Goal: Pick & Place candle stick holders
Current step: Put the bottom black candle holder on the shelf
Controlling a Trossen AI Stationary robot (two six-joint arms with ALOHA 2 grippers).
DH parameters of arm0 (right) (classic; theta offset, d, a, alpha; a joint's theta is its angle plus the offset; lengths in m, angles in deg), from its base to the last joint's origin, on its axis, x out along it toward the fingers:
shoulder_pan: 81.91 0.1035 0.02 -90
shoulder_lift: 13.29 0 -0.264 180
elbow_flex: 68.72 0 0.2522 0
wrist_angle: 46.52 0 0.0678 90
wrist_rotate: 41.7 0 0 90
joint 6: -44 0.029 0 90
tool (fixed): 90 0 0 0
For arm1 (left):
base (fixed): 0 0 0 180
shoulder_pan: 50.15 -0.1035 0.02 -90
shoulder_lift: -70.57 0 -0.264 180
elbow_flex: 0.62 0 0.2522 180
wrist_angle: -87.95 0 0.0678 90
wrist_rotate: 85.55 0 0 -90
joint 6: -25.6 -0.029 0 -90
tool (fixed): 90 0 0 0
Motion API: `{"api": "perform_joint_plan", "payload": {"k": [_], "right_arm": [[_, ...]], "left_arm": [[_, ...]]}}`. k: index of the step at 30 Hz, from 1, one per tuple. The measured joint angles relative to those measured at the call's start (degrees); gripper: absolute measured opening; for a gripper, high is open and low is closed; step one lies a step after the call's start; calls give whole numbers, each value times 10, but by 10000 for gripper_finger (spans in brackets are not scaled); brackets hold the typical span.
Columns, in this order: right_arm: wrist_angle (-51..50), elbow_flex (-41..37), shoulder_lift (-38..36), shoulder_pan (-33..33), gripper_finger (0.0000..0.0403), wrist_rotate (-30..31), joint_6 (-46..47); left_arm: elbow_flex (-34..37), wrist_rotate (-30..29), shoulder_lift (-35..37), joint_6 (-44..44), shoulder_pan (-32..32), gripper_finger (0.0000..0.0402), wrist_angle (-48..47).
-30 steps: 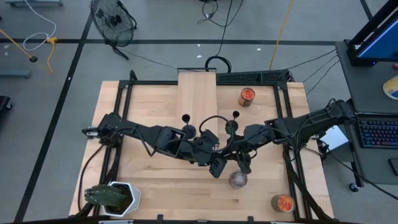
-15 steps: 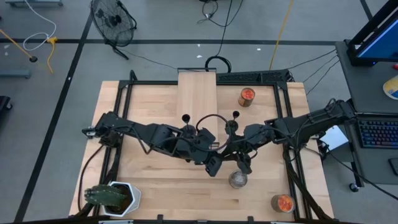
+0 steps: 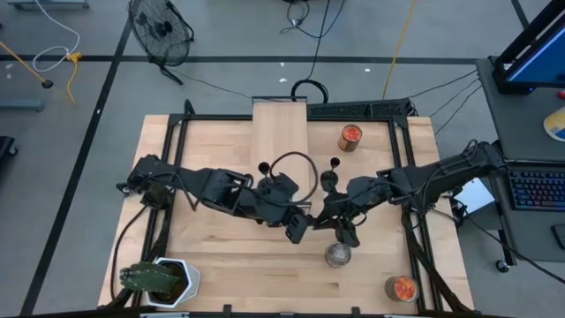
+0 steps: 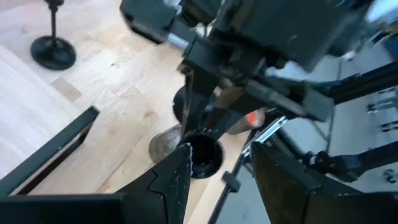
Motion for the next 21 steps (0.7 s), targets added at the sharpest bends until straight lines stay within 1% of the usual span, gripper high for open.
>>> {"api": "perform_joint_plan", "payload": {"k": [7, 10, 13, 18, 21], "right_arm": [[-7, 0, -17, 0, 25, 11, -5], [-10, -1, -30, 0, 25, 31, -16], [-3, -1, -49, -2, 25, 40, -31], [39, -1, -76, -14, 24, 50, -60], [73, -1, -87, -26, 24, 50, -77]], "left_arm": [[0, -33, 30, -10, 12, 170, 7], [0, -65, 42, -20, 24, 170, 7], [0, -102, 55, -32, 39, 170, 6], [0, -169, 81, -70, 72, 170, -2], [0, -196, 94, -88, 90, 170, -16]]}}
